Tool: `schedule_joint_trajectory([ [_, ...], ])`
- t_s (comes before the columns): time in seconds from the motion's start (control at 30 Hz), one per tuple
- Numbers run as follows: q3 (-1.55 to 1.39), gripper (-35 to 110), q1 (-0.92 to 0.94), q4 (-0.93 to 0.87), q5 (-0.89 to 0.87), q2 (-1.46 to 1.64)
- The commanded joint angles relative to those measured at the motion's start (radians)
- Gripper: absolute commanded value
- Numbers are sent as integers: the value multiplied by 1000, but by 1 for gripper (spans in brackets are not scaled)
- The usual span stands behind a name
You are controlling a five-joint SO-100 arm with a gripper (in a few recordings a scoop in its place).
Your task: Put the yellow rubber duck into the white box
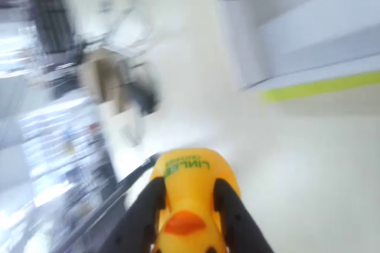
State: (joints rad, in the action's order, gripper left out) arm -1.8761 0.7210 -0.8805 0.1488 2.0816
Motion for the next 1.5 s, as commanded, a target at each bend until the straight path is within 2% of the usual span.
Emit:
schedule_joint_trajectory([
  [0.0,284,0,78,-58,74,-299],
  [0.3,489,0,149,-72,89,-591],
  [0.73,522,0,242,5,67,-660],
  [1.17,525,0,236,104,74,-784],
  [1.27,525,6,233,112,67,-792],
  [1.47,520,28,235,124,23,-792],
])
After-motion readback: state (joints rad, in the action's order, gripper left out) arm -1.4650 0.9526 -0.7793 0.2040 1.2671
